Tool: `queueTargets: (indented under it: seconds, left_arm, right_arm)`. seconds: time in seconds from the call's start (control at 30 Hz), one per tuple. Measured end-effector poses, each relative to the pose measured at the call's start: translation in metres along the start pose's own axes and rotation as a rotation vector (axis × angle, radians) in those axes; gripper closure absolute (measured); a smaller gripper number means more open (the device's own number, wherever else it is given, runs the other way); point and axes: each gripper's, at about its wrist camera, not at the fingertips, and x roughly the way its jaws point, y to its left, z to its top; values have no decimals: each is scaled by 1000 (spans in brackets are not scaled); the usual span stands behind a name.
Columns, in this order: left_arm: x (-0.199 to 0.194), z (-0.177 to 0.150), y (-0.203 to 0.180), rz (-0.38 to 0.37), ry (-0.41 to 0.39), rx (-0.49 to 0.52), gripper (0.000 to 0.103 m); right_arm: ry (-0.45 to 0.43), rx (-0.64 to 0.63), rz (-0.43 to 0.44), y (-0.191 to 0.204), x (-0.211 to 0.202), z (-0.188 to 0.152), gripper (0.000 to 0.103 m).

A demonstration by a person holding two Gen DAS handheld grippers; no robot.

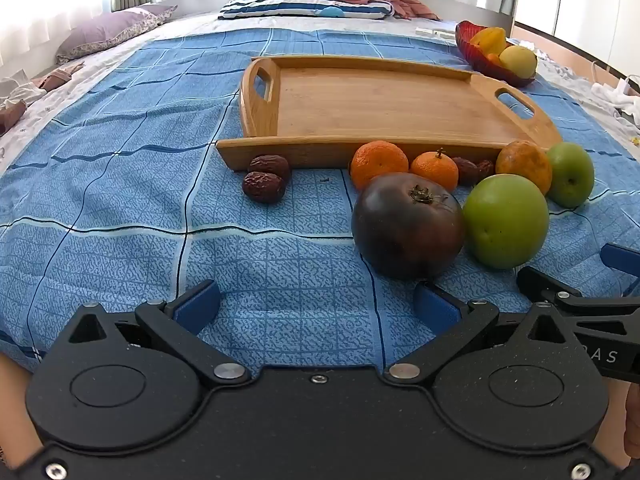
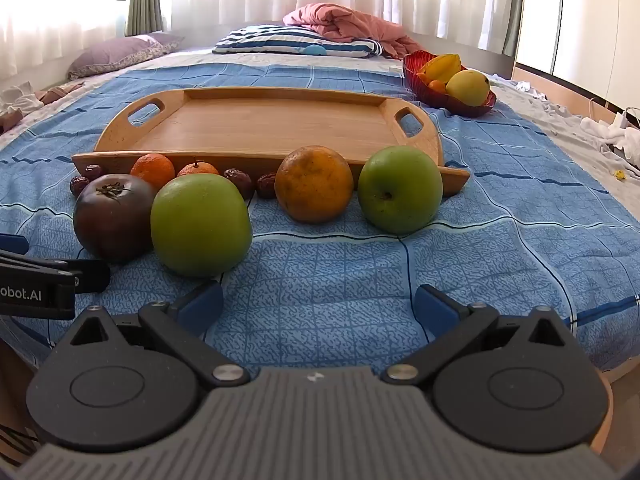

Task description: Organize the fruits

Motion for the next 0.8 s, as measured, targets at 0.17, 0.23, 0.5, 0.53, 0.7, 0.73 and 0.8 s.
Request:
queueTargets:
  seconds: [0.17,0.23,0.5,0.53,0.7,0.73,0.8]
  left_arm:
    - [0,0,0,-3,4,-4,0]
    - [0,1,1,-3,6,-4,0]
    - [0,0,0,-2,3,-2,0]
    - [0,0,0,-2,2,-2,0]
    - [0,0,0,-2,2,-1,0]
    - [0,0,0,-1,2,-1,0]
    - [0,0,0,-1,2,-1,0]
  right_arm:
    - [-2,4,2,1,0,-1,0]
    - [-2,4,2,1,0,-1,0]
    - [-5,0,0,1,0,-1,0]
    - [-6,-1,-1,1,0,-1,0]
    - [-7,-1,-1,0,-1,-1,0]
    - [-7,-1,-2,0,-1,-1,0]
    - [-7,-1,-1,0,-1,-1,0]
